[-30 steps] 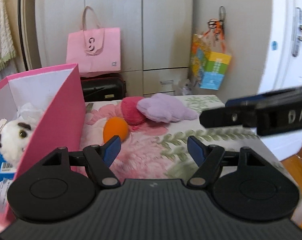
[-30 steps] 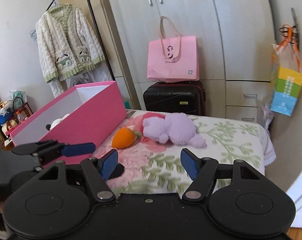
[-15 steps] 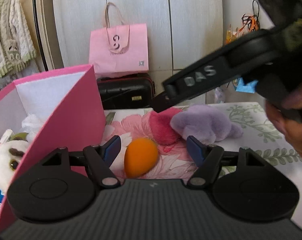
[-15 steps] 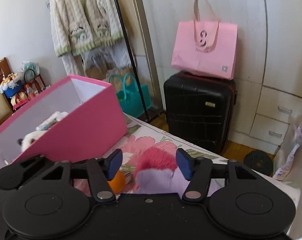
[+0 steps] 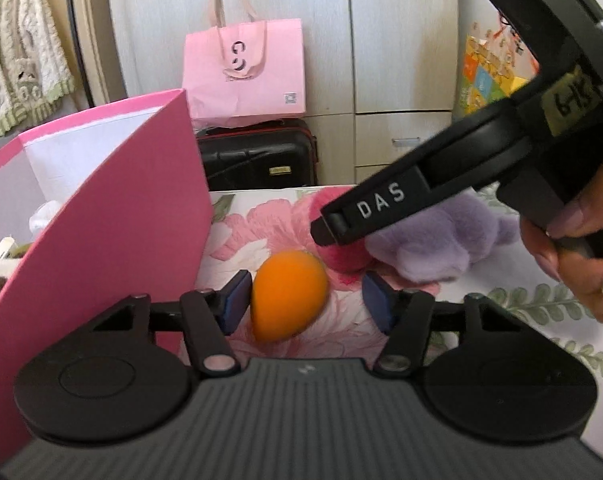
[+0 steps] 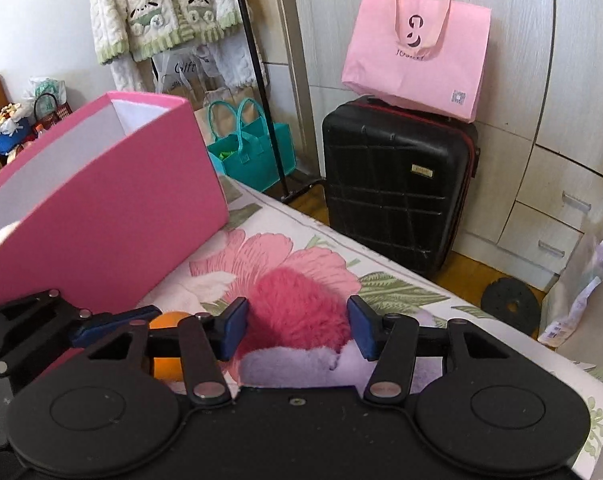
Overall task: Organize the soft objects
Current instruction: 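Grasp the orange sponge with the left gripper while the right gripper grasps the pink pompom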
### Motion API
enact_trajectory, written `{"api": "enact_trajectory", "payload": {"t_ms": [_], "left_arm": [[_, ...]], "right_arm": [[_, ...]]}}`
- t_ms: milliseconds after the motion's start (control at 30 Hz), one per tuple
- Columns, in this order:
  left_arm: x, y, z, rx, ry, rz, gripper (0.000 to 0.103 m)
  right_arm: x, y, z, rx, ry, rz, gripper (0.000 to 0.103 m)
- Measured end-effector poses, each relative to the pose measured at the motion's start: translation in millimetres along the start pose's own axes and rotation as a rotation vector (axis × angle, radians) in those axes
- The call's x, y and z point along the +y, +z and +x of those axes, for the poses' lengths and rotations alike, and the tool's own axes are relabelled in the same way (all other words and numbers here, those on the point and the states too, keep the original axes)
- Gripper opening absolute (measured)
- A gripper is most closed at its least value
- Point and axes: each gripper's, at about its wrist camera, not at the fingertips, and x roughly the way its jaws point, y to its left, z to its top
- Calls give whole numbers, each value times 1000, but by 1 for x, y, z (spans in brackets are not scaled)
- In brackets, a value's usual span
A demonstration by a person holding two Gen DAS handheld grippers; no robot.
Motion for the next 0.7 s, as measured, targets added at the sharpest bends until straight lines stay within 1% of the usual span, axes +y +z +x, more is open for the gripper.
{"api": "enact_trajectory", "payload": {"t_ms": [33, 67, 133, 233, 400, 467, 700], "left_arm": [[1, 0, 1, -1, 8, -2, 51], [3, -1, 0, -5, 14, -5, 49], [5, -1, 0, -12, 26, -12, 39], [10, -1, 1, -17, 24, -36, 39], [10, -2, -1, -27, 18, -39, 38], [12, -3, -4, -22, 0, -46, 38], [10, -5, -24, -9, -71, -57, 38]], "right_arm": [[0, -1, 1, 0, 4, 8, 59], [1, -2, 2, -2, 6, 9, 56], [4, -3, 2, -17, -12, -8, 52], [8, -6, -3, -47, -26, 10, 49], [16, -11, -17, -123, -23, 39, 49], [18, -12, -25, -147, -17, 52, 49], [27, -25, -48, -174, -23, 95, 49]]}}
